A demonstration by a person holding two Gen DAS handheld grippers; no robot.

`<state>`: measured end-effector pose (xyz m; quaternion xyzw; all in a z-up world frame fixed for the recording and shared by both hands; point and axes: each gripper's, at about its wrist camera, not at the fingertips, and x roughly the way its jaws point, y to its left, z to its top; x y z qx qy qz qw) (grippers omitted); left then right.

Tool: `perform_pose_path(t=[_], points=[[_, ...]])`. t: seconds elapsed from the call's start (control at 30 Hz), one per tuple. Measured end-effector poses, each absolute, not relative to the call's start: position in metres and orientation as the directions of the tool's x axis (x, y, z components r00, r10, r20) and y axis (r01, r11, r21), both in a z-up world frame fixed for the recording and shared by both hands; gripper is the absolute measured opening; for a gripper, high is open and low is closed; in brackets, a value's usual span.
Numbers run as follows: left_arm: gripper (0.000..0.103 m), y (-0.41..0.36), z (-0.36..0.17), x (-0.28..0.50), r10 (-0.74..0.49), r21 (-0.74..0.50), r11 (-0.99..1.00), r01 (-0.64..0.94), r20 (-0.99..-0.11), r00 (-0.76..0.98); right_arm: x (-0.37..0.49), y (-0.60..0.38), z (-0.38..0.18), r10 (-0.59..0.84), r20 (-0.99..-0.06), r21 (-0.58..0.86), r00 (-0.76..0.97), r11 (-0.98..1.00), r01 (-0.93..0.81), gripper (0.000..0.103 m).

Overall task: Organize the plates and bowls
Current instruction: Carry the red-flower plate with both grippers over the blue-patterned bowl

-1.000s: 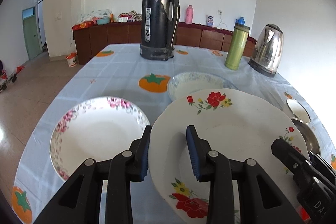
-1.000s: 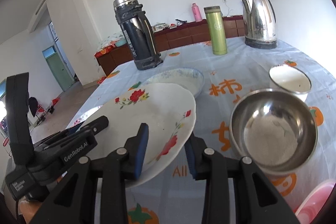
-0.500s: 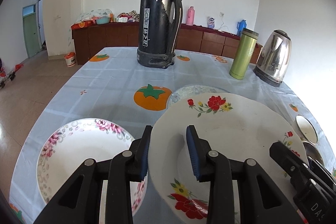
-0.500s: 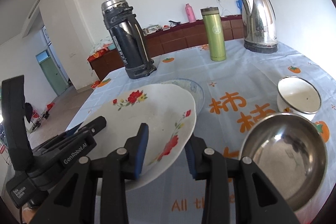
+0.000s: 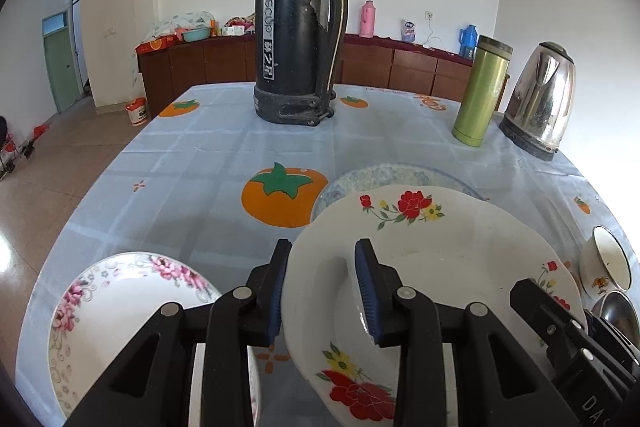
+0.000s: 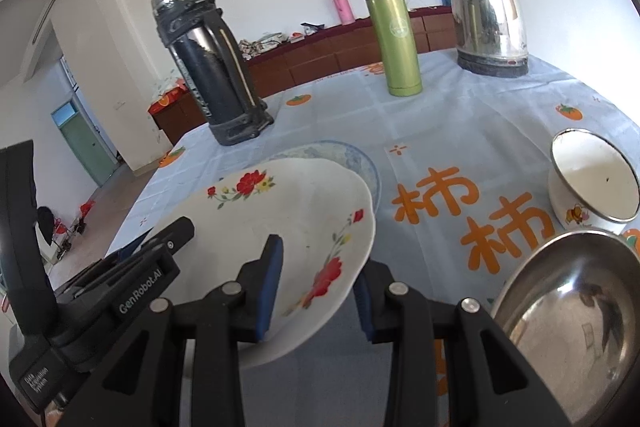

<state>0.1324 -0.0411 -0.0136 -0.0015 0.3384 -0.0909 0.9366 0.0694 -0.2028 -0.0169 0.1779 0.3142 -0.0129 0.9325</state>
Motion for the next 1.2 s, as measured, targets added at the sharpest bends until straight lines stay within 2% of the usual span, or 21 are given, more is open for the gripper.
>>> perform_pose_path(t=[1.0, 1.2], points=[[0.034, -0.062, -0.033, 0.167, -0.085, 0.014, 0.992, 0.125, -0.663, 0.743, 0.108, -0.207, -0.027, 0.020, -0.607, 0.270, 0.795, 0.945, 0.183, 0.034], [0.035, -0.062, -0.034, 0.168, -0.075, 0.023, 0.993, 0.119, -0.662, 0.746, 0.115, -0.202, -0.029, -0.013, -0.610, 0.217, 0.792, 0.959, 0.182, 0.034]])
